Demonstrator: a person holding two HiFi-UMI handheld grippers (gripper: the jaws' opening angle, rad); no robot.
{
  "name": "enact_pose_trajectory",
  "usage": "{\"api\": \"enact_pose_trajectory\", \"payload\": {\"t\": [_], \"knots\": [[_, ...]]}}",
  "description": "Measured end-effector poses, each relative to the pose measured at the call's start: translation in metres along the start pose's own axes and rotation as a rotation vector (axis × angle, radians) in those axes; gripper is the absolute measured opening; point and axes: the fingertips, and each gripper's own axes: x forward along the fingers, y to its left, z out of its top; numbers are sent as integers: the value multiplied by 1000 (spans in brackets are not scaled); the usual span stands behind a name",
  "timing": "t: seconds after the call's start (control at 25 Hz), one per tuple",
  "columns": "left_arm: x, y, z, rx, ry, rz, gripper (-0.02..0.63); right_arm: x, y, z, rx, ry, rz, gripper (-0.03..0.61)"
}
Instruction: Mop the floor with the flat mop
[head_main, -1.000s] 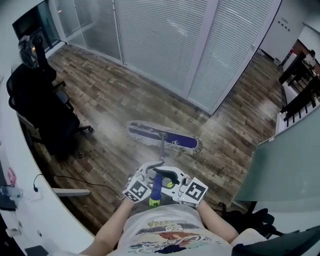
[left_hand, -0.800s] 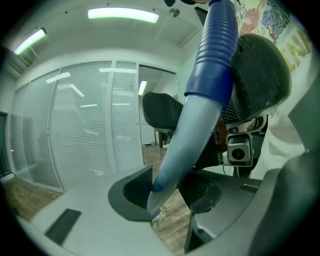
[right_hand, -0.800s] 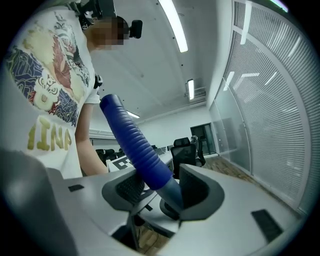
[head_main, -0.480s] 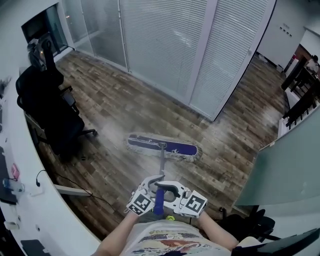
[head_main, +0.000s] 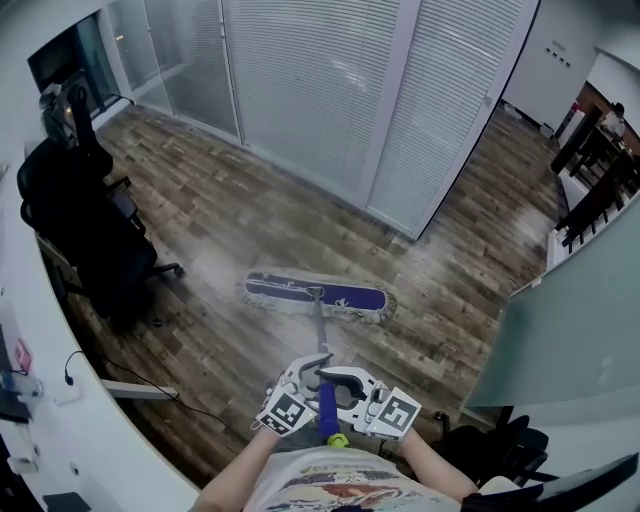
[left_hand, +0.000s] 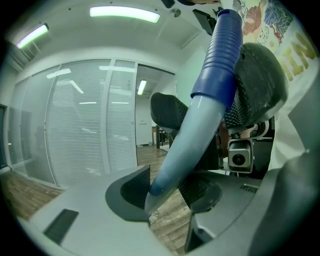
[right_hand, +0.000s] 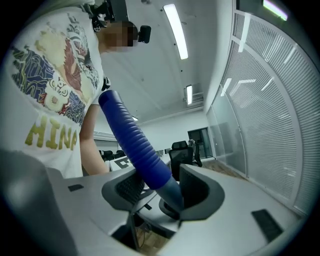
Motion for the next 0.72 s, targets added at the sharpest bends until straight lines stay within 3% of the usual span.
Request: {"api": "enact_pose_trajectory", "payload": {"t": [0.16,0.28,0.72], "knots": [[-1,8,-14,23,35,-49,152,16,-2,-5,-66,21,57,207],[-3,26,-15,24,20,-49,150,29,-15,-2,-73,17,46,207],[40,127,-13,26,28,-45,147,69,-116,13,-93,-38,28,208]]}}
